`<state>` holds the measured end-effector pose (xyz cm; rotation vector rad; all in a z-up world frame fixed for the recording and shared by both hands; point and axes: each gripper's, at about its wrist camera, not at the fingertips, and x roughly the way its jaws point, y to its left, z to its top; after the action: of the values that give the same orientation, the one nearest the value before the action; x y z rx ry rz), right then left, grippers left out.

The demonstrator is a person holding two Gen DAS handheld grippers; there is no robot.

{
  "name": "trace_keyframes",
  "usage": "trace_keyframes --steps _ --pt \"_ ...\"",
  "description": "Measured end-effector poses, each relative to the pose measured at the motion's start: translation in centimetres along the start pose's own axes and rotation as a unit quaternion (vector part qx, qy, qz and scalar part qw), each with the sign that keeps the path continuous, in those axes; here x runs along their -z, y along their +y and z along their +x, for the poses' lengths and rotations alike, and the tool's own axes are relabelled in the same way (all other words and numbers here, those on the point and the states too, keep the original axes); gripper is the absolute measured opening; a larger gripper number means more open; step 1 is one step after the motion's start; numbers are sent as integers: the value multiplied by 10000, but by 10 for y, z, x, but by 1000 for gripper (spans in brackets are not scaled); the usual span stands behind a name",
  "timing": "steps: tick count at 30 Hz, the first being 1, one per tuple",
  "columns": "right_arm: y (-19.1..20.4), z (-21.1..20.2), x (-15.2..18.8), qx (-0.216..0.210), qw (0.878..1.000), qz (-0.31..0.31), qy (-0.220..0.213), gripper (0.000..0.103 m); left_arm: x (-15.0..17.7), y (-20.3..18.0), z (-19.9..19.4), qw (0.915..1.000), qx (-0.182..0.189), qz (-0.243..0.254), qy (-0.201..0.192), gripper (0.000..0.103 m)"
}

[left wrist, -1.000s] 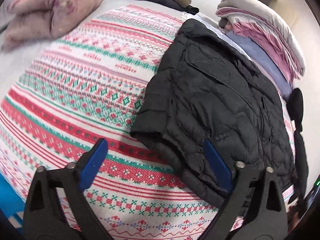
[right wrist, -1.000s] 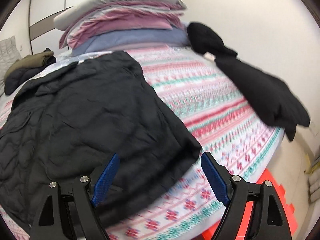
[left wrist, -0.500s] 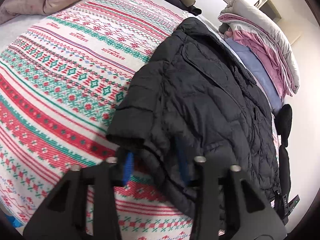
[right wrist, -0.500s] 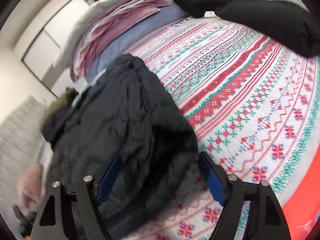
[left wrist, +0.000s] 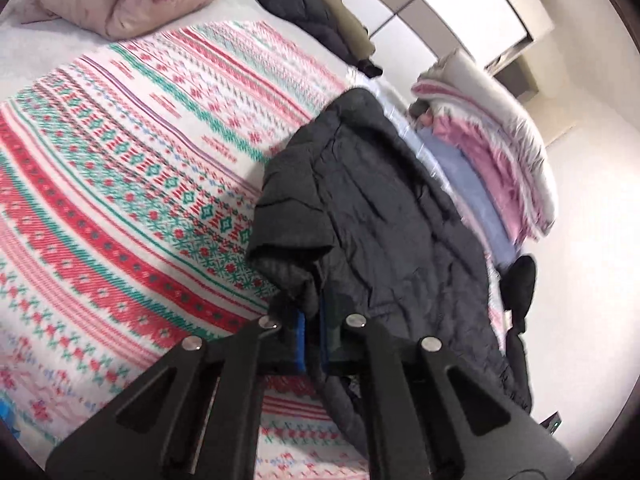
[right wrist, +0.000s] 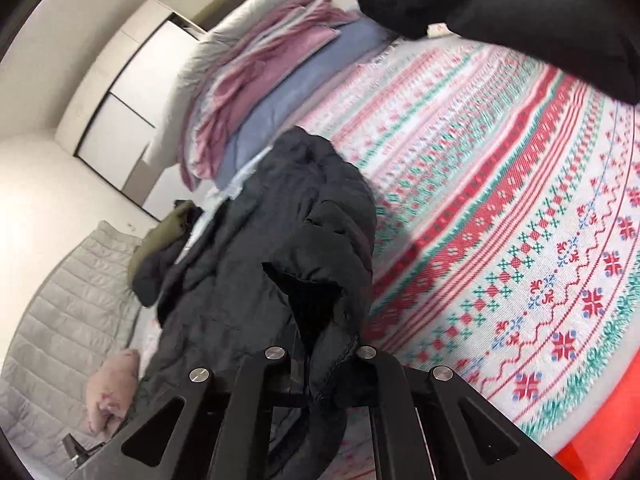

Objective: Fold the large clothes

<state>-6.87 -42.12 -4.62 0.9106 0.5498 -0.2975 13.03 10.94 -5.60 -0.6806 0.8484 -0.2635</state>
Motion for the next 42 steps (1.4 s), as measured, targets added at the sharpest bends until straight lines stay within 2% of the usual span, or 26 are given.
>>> trace_keyframes --steps 7,11,15,17,21,23,25,27,29,34,37,42 --pt "5 -36 13 19 9999 -106 104 5 18 4 -47 9993 10 121 -359 6" --pt "14 -60 20 -395 9992 -30 -45 5 27 1 -59 9997 99 61 -212 5" --pt "31 -94 14 -747 9968 -108 -268 5 31 -1 -105 9985 411 -74 -362 5" --pt "32 -118 8 -1105 9929 44 -437 5 29 -4 -128 9970 605 -159 -451 5" --pt "43 -157 -2 -1484 9856 19 -805 5 32 -17 -171 9941 774 70 -760 5" --pt "45 -170 -4 -1559 9835 -69 -913 5 36 -26 -180 9928 665 403 -916 5" --pt "43 -168 -6 -1410 9860 -135 -877 5 38 -25 -178 9931 504 527 -920 5" --pt "30 -156 -5 -1250 9897 79 -692 5 34 -20 -163 9955 442 379 -745 5" --pt "24 -147 -3 -1378 9883 236 -607 5 30 -16 -154 9967 503 189 -616 5" --pt "34 -152 -11 -1415 9868 -28 -789 6 24 -21 -159 9950 590 169 -786 5" --pt "30 -141 -17 -1483 9862 78 -731 6 14 -19 -151 9953 681 -30 -688 5" --pt "45 -115 -40 -1672 9832 127 -722 6 -24 -50 -128 9952 694 -85 -684 5"
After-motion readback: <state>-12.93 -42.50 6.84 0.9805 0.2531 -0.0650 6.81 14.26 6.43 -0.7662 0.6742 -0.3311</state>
